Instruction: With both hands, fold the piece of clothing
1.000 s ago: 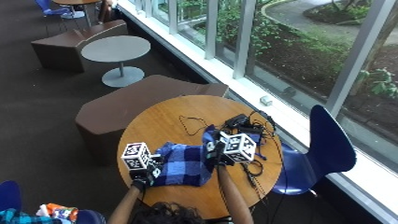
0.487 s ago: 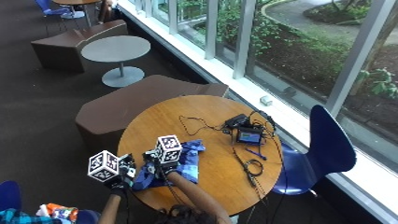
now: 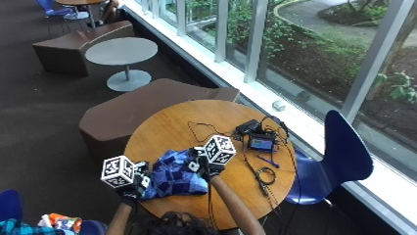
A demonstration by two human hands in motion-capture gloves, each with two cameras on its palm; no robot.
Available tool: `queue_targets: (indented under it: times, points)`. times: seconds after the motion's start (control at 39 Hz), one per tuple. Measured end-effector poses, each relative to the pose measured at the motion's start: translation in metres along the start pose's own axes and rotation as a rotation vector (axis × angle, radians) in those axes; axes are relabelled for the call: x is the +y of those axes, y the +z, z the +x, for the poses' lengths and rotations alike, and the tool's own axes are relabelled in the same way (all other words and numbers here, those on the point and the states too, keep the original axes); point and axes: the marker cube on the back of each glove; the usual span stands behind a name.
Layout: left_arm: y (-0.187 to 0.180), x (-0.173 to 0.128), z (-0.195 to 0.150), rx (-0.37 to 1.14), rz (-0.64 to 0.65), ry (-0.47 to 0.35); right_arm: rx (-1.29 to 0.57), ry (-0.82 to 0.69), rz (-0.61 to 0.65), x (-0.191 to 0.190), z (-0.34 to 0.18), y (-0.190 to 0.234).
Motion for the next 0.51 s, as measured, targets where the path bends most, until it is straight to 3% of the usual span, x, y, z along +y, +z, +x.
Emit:
queue_targets:
  times: [0.21, 0.33, 0.51]
  points:
    - [-0.022, 0.009, 0.06, -0.29, -0.013, 0.098, 0.446, 0.182, 0.085, 0.03, 0.044, -0.074]
    - [-0.005, -0.008, 0.071, -0.415, 0.031, 0.103, 0.56, 0.241, 0.08, 0.044, 0.046, -0.091]
    - [-0.014, -0.002, 0.095, -0.428, 0.011, 0.13, 0.649, 0.267, 0.066, 0.047, 0.045, -0.094]
